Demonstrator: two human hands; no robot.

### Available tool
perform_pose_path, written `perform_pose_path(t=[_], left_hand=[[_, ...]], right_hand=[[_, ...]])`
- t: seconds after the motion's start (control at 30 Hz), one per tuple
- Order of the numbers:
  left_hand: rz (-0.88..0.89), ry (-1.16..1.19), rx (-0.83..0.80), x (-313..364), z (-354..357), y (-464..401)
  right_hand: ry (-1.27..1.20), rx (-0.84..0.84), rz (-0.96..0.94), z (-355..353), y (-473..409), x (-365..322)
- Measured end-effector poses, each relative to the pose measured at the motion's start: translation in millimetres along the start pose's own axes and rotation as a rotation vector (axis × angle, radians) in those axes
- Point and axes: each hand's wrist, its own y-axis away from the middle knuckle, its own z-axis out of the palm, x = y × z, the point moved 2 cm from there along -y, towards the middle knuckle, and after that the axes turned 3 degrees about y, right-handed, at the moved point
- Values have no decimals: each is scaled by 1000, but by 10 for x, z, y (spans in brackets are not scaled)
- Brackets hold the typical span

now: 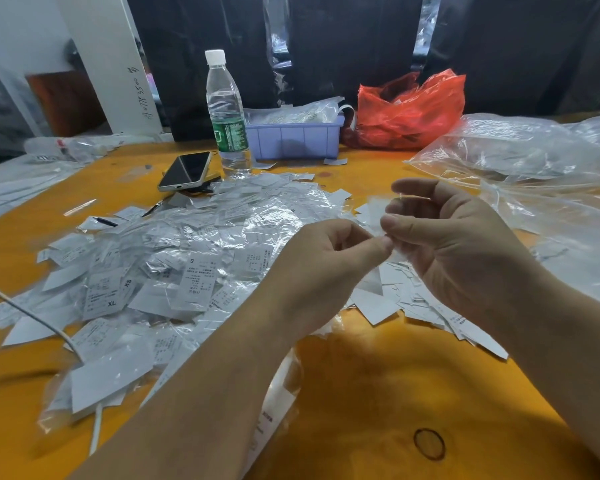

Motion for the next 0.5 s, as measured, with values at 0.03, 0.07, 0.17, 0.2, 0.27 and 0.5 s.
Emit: perform_pose_path(t=[0.03, 0.07, 0.17, 0.2, 0.27, 0.5], left_hand=[[8, -11, 7, 0, 6, -3], [14, -18, 18, 1, 9, -6], [30, -2, 51, -6, -5, -12], [40, -4, 64, -5, -18, -14], [57, -27, 94, -1, -42, -18], [87, -40, 160, -8, -85, -24]], right_hand=[[12, 8, -2, -3, 0, 0], [24, 16, -1, -4, -2, -1], [8, 32, 68, -15, -24, 13], [-29, 25, 122, -18, -33, 21], [-96, -29, 248, -23, -37, 26], [-17, -295, 441, -52, 14, 40]])
